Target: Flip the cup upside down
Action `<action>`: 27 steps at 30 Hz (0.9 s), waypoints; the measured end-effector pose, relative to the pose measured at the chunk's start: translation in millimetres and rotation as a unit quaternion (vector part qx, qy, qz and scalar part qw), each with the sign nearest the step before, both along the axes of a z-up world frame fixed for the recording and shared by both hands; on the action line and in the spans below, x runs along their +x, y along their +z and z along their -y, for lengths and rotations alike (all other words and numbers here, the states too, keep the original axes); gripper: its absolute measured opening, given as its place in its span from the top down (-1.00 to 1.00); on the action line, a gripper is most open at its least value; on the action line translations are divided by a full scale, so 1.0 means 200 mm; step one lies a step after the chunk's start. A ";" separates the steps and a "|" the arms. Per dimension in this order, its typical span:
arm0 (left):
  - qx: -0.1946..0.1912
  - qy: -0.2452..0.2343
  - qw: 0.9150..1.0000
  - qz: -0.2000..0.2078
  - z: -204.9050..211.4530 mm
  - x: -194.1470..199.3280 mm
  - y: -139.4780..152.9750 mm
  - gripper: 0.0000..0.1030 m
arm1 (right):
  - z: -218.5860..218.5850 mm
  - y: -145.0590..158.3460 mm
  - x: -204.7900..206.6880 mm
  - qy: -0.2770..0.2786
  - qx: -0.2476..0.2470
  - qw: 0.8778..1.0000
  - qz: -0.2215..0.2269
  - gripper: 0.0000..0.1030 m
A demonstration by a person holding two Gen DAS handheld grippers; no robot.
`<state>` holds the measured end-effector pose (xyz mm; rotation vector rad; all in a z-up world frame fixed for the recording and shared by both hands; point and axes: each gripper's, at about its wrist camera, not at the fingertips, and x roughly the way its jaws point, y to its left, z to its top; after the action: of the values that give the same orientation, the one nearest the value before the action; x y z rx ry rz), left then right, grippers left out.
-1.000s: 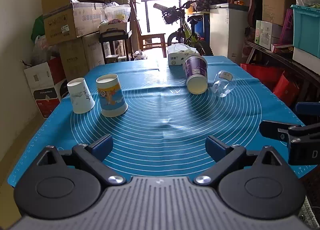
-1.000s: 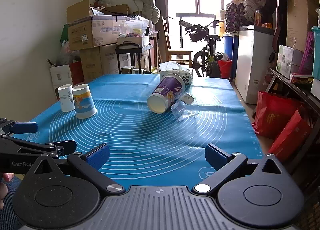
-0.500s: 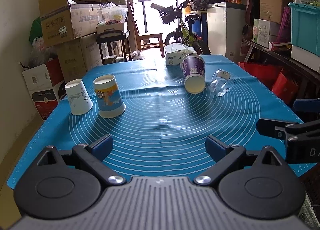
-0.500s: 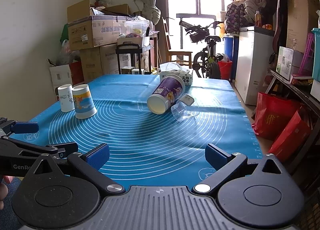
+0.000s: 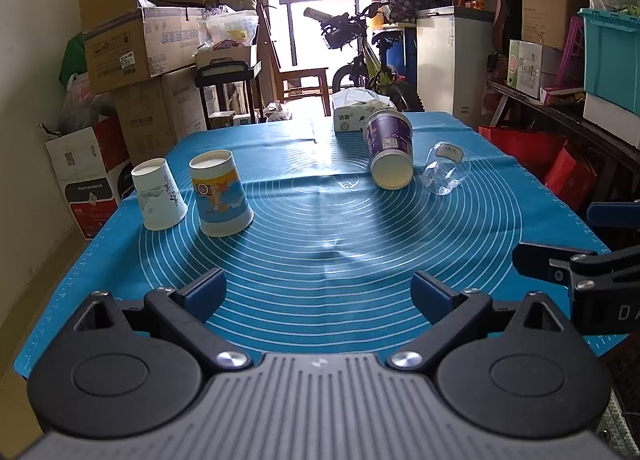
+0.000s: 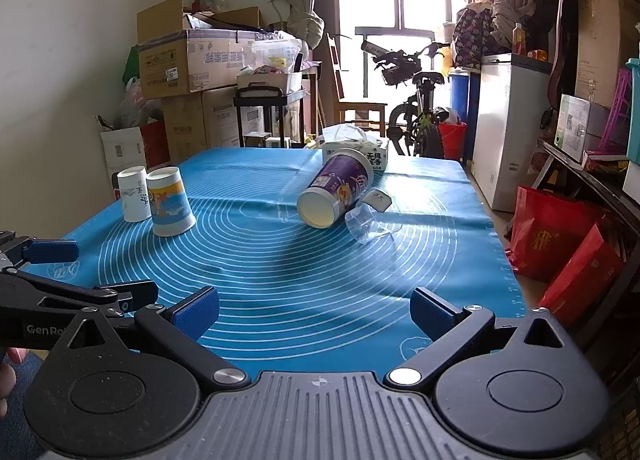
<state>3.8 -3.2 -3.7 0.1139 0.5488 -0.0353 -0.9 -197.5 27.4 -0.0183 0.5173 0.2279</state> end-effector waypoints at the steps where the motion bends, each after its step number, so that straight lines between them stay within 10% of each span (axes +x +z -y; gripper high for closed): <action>1: 0.000 0.000 1.000 0.000 0.00 0.00 0.00 -0.89 | 0.00 0.00 0.00 0.000 0.000 1.000 0.000 -1.00; 27: 0.001 0.005 1.000 0.002 -0.02 0.02 0.01 -0.89 | 0.04 0.01 0.02 -0.007 0.005 1.000 0.004 -1.00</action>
<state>7.5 1.6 -1.5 0.1122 0.5450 -0.0243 3.0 -204.8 29.2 -0.0056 0.5079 0.2173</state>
